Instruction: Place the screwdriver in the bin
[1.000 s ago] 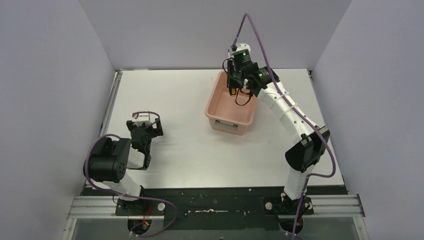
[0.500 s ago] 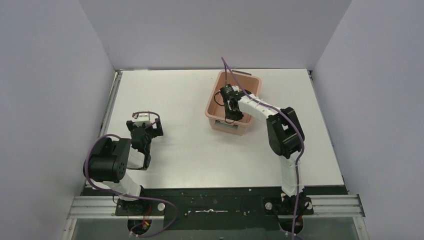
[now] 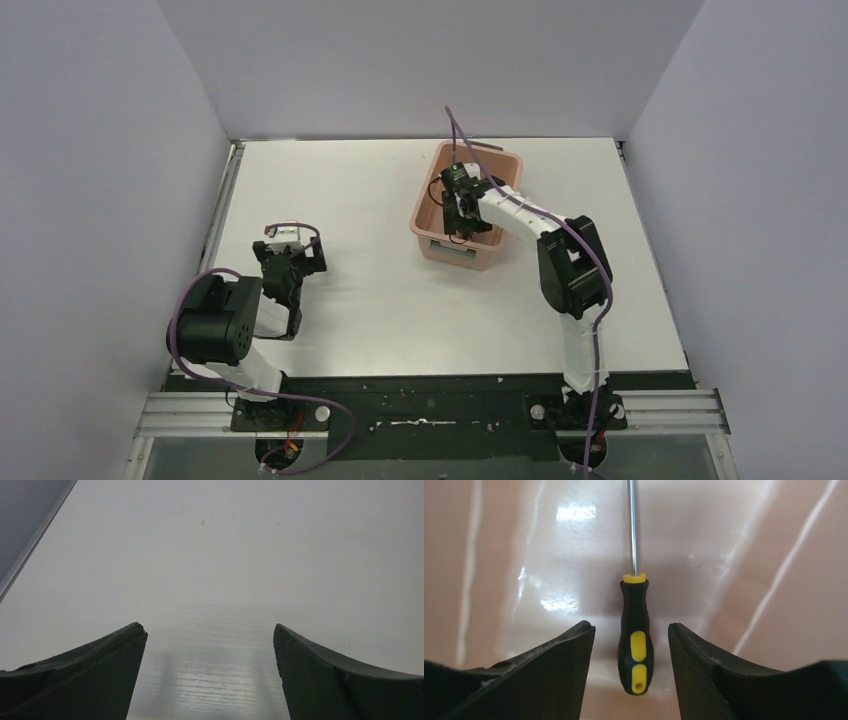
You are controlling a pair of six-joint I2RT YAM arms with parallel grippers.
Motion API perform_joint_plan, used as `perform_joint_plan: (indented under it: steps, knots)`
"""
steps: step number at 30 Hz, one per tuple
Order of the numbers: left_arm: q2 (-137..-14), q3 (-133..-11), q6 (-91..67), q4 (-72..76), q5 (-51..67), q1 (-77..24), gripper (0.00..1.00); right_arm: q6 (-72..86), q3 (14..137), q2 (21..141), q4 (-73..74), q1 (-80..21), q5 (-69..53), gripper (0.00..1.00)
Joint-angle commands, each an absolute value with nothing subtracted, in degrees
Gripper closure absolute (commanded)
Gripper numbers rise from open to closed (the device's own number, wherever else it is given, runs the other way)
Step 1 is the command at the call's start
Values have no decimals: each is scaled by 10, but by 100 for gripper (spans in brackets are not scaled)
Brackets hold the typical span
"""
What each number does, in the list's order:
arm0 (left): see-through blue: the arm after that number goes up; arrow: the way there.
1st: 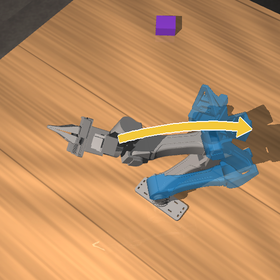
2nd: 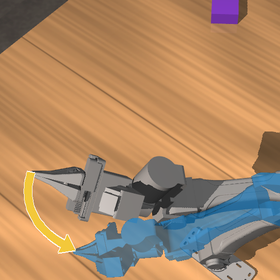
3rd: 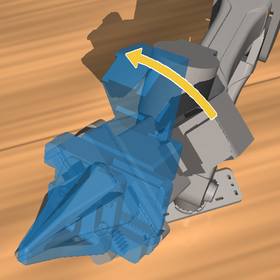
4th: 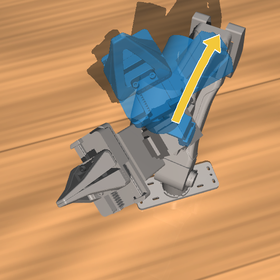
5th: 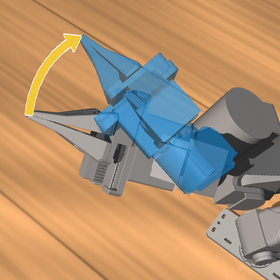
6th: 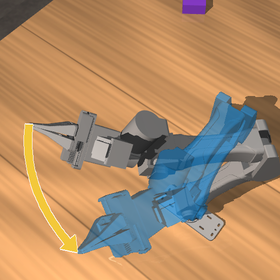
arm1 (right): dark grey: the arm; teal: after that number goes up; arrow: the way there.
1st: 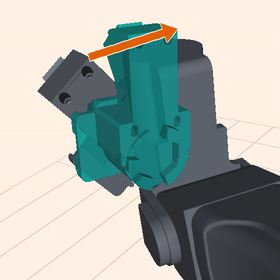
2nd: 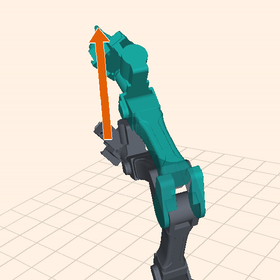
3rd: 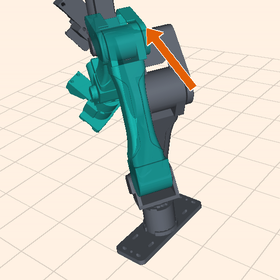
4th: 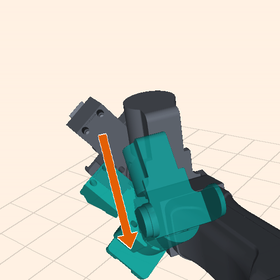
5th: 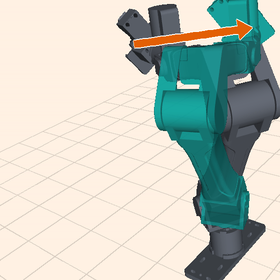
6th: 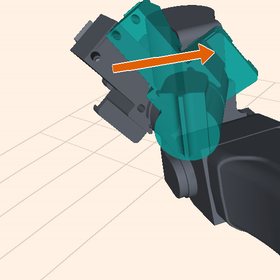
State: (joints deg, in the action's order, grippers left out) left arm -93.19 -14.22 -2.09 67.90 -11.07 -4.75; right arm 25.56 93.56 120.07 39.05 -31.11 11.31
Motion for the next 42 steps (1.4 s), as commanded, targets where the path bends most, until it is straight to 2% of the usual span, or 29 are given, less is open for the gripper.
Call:
perform_joint_plan:
  steps: [1, 4, 5, 7, 8, 14, 21, 26, 35, 42]
  knots:
    - [-923, -145, -15, 694, -105, -45, 3, 243, 994, 1093, 392, -316, 145, 42]
    - [-923, -145, -16, 694, -106, -45, 3, 232, 1002, 1046, 386, -316, 142, 37]
    - [-924, -146, -16, 694, -106, -44, 3, 226, 1001, 1028, 382, -316, 142, 29]
    - [-923, -145, -15, 694, -106, -45, 3, 216, 996, 994, 373, -316, 148, 6]
    - [-923, -145, -15, 694, -105, -44, 3, 210, 986, 968, 364, -316, 160, 0]
    - [-923, -145, -16, 694, -106, -45, 3, 160, 822, 806, 205, -293, 179, 0]
    - [-923, -146, -15, 694, -105, -45, 3, 119, 538, 617, 12, -202, 177, 0]
    - [-923, -145, -15, 694, -106, -45, 3, 70, 366, 526, -95, -184, 219, 0]
    - [-924, -145, -16, 693, -105, -45, 3, 92, 141, 476, -252, -181, 256, 0]
    - [-923, -145, -15, 694, -106, -44, 3, 75, 97, 436, -289, -181, 229, 0]
